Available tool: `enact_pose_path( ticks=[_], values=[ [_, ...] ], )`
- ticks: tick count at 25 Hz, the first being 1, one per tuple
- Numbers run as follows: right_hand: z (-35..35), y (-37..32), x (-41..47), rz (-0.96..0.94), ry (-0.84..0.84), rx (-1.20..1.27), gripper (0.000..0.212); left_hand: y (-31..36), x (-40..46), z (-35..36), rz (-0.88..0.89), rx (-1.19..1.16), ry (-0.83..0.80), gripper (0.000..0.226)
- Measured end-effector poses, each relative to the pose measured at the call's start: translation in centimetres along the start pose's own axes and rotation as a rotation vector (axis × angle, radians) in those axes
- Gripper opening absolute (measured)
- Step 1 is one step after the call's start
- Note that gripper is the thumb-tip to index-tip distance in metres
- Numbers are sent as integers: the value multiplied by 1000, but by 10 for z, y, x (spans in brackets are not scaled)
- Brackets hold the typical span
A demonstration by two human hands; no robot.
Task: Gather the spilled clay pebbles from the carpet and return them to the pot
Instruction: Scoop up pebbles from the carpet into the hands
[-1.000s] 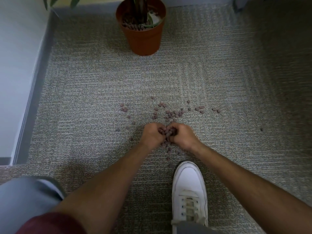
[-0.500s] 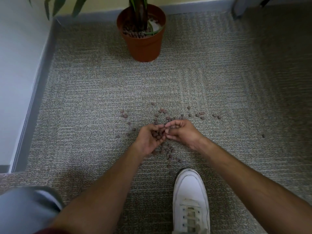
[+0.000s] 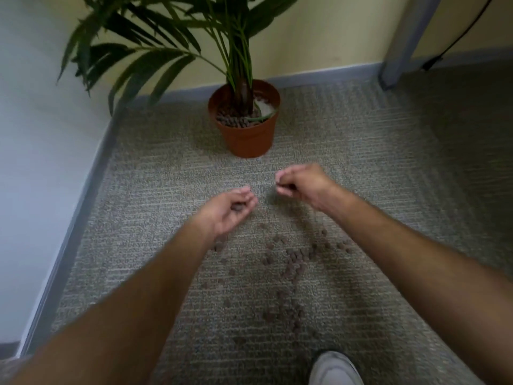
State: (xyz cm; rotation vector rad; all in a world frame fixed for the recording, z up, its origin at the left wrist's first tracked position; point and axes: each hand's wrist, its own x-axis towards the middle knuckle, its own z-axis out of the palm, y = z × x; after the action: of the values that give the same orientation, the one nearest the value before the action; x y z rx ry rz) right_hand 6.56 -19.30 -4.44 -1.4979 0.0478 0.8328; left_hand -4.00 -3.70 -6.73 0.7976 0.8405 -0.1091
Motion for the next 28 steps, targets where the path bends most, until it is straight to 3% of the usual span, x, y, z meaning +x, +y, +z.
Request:
enact_pose_path(
  ticks=[4, 8, 13, 17, 21, 25, 28],
  values=[
    [26, -67, 48, -143, 93, 2, 19, 60, 18, 23, 122, -41, 142, 27],
    [44, -91, 95, -162, 179, 37, 25, 89, 38, 40, 171, -17, 161, 39],
    [62, -96, 119, -121, 73, 156, 22, 116, 55, 58, 159, -5, 217, 18],
    [58, -103, 116, -73, -16, 329, 30, 137, 69, 67, 194, 23, 318, 20],
    [54, -112, 112, -85, -68, 551, 31, 143, 72, 88, 256, -50, 276, 24],
    [59, -112, 105, -117, -167, 483, 39, 148, 60, 95, 262, -173, 50, 35],
    [43, -107, 103, -183, -160, 433, 41, 145, 49, 89, 345, -90, 85, 36]
  ],
)
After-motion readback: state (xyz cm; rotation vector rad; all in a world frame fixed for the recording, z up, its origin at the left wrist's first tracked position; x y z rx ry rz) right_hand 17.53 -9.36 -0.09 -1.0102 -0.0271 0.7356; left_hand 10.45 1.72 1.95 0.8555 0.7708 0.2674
